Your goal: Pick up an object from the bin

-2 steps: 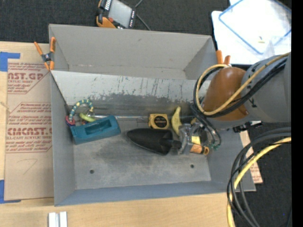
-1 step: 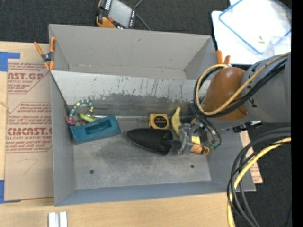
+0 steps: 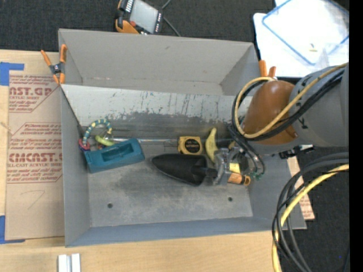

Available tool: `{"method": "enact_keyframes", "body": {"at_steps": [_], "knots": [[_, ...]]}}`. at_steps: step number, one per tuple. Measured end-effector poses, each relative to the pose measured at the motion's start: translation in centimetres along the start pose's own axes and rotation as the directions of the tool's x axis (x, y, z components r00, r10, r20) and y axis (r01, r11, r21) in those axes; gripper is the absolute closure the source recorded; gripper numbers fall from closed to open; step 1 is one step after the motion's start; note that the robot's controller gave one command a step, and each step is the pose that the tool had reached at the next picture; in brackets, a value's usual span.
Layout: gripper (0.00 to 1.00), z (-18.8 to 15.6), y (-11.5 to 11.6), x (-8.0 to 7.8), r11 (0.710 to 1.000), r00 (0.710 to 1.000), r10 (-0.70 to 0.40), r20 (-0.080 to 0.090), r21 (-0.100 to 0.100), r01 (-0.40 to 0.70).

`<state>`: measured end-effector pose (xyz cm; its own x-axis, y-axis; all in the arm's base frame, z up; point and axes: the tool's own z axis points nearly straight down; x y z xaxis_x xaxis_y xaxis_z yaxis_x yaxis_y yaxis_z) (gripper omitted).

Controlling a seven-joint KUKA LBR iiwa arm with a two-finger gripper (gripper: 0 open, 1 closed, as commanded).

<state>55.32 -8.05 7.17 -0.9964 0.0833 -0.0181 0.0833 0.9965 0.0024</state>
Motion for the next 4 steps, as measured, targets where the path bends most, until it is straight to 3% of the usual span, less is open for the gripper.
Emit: {"method": "enact_keyframes", "body": {"at_steps": [4], "knots": [[1.0,0.0,-0.01,0.0,1.0,1.0,0.0,0.0,0.0,0.0]]}}
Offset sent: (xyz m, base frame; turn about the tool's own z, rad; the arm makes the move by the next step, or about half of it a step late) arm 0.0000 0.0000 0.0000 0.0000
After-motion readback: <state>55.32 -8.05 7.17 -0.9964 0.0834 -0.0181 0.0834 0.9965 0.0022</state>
